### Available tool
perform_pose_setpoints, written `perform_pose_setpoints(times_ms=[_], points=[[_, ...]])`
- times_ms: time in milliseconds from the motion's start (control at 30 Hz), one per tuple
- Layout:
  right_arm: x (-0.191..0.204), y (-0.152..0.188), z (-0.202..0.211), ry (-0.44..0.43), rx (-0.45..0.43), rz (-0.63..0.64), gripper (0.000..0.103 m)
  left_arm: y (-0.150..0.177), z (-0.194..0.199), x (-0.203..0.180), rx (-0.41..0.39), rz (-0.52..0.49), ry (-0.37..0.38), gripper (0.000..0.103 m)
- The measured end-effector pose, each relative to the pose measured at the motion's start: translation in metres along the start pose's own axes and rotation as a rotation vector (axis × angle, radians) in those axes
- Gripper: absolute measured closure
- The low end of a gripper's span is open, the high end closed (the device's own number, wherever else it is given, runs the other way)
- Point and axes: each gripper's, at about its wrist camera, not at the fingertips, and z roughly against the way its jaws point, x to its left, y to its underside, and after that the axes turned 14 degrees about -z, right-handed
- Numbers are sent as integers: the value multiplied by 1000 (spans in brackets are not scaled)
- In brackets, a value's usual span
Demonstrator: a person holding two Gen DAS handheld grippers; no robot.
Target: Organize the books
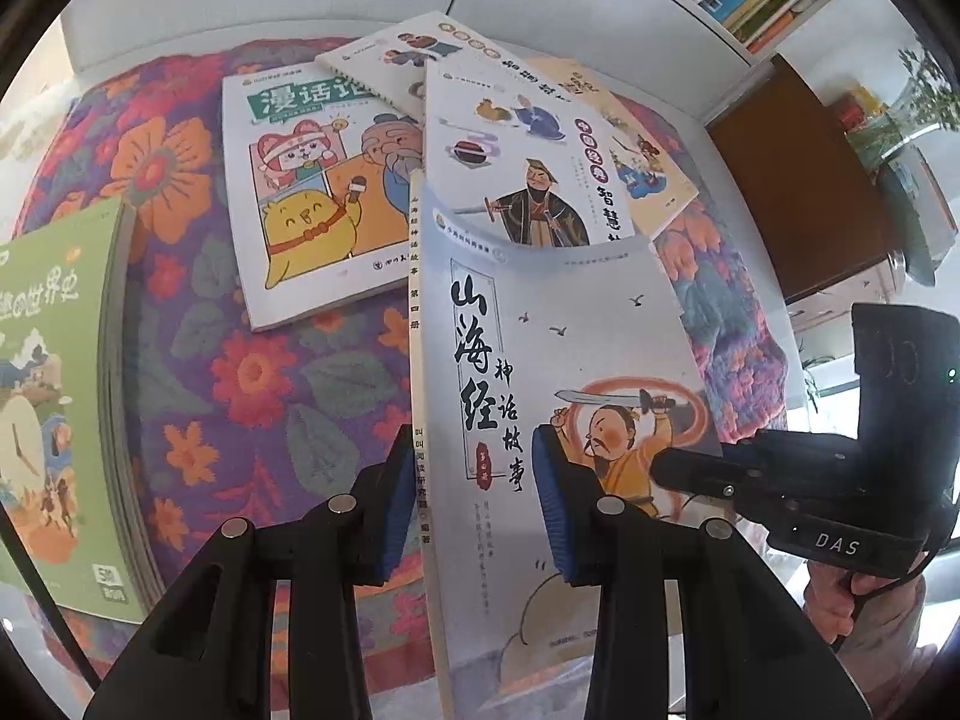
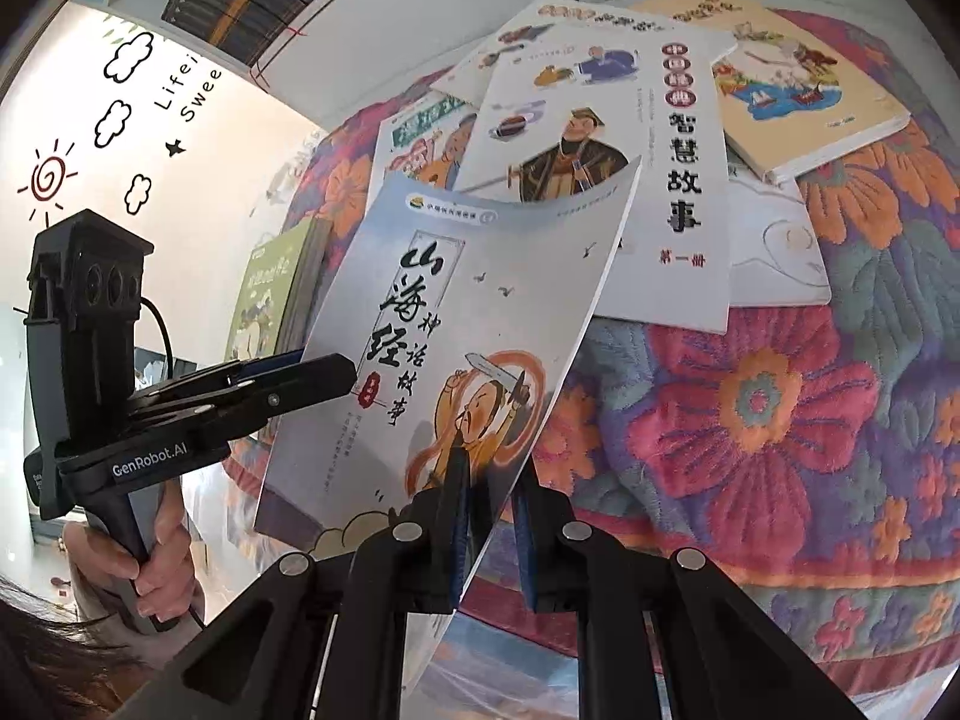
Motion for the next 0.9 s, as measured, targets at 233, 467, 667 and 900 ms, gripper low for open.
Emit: perform_pose_setpoints(times_ms=[233, 467, 667, 900], points=[[14, 3, 5, 1, -35, 20, 90, 0, 10, 5, -12, -6, 21, 69], [29, 5, 10, -5, -69, 53, 90, 4, 25, 13, -32, -13, 33, 69], [46, 4, 10, -4, -82, 62, 90, 6, 39, 24, -48, -22, 33, 69], [70, 4, 11, -14, -103, 72, 90, 8, 56, 43, -75, -21, 34, 69]])
